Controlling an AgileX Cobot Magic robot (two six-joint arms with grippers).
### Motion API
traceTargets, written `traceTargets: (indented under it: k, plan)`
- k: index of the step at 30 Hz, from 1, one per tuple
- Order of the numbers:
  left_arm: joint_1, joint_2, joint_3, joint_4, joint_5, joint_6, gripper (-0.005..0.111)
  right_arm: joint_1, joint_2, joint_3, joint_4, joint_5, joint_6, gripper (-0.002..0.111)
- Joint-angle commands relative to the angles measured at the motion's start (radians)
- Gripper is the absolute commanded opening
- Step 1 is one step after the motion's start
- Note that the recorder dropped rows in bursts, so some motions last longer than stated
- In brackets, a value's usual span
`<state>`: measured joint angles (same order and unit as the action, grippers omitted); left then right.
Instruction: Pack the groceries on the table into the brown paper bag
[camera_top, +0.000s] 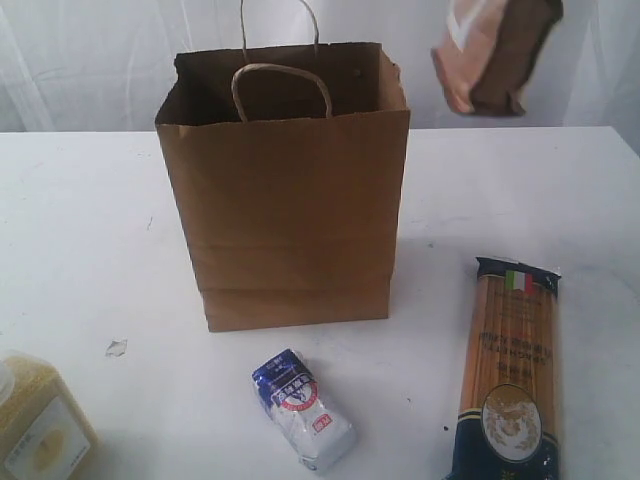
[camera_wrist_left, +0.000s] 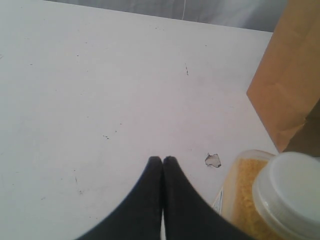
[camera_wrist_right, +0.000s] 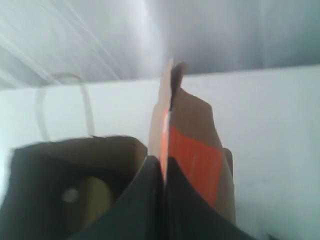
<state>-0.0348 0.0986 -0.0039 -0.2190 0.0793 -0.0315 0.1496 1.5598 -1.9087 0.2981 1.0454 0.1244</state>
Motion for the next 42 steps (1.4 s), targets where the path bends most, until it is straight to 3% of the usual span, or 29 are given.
traceTargets:
  k: [1,7,17,42]
  plan:
    - [-0.009,-0.005,0.004,-0.005,0.000,-0.006,0.000,0.002,-0.010,-0.056,0.317,-0.139,-0.166,0.000]
    - [-0.009,-0.005,0.004,-0.005,0.000,-0.006,0.000,0.002,0.040,-0.059,0.576,-0.172,-0.372,0.000]
    - [-0.009,-0.005,0.004,-0.005,0.000,-0.006,0.000,0.070,0.166,-0.059,0.601,-0.126,-0.573,0.000]
    - [-0.009,-0.005,0.004,-0.005,0.000,-0.006,0.000,0.082,0.237,-0.059,0.625,-0.127,-0.574,0.000]
